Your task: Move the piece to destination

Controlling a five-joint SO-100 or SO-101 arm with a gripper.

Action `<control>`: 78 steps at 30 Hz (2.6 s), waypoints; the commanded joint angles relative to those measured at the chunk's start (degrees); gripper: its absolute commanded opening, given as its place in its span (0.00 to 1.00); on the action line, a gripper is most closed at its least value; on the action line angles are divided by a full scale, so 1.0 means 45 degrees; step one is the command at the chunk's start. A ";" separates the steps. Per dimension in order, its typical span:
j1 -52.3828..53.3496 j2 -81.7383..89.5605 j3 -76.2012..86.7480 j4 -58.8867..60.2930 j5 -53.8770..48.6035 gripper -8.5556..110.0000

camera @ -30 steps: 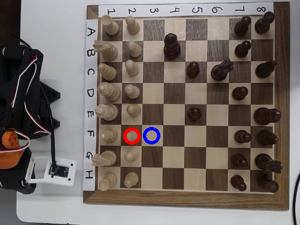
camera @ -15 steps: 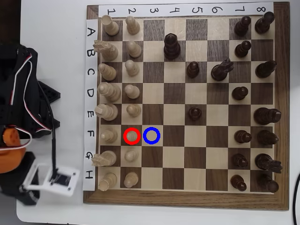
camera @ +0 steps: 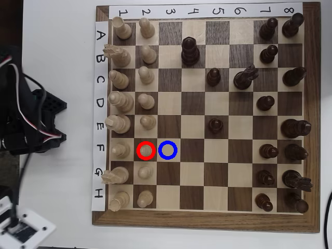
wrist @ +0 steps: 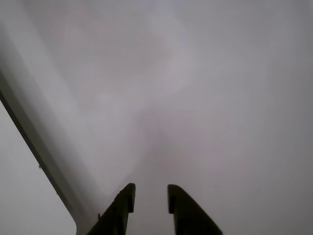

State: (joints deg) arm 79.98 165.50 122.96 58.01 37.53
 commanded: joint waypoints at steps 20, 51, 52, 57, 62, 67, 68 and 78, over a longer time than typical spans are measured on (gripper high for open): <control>-0.8184 -0.5449 -1.0293 0.8516 0.3281 0.52; -1.1660 -0.8340 -0.9512 0.8516 0.5391 0.41; -1.1641 -0.8418 -0.9551 0.8496 0.5391 0.37; -1.1523 -0.8594 -0.9277 0.8516 0.5371 0.25; -1.1621 -0.8496 -0.8242 0.8516 0.5352 0.20; -1.2031 -0.8652 -0.7344 0.8496 0.5430 0.20; -1.2109 -0.8652 -0.7051 0.8477 0.5449 0.20; -1.2129 -0.8555 -0.4941 0.8398 0.5742 0.19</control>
State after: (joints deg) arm 25.05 126.65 99.58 96.15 62.93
